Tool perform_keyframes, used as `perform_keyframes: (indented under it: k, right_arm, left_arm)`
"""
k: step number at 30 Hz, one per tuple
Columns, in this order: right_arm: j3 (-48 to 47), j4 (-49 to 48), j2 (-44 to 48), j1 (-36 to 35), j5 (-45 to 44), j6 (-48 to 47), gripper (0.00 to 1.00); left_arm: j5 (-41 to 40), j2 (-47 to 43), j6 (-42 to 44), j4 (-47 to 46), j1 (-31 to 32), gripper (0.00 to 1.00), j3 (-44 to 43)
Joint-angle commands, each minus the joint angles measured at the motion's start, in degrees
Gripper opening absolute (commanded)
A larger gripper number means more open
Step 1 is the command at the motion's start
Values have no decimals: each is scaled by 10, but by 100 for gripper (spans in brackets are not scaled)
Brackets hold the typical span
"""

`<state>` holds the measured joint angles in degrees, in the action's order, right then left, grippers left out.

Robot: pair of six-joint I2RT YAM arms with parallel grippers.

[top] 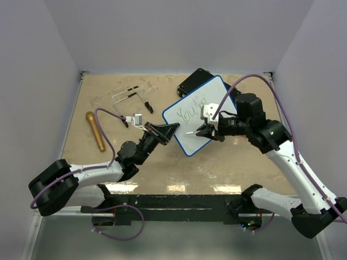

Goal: Write a sentence on the whiteboard

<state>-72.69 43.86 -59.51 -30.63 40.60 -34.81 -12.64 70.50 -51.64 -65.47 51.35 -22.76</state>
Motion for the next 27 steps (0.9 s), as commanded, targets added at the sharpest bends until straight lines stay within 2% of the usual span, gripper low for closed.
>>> perform_keyframes:
  k: [1,16,27]
  right_arm:
    - [-6,-25,-15,-18,-52,10,0]
    - [-7,-44,-35,-21,-82,19,0]
    - [-6,-41,-54,-26,-57,20,0]
  left_arm:
    - [-62,2,11,-132,9,0,-54]
    - [-66,6,7,-142,10,0,-64]
    - [-62,17,0,-169,10,0,-61]
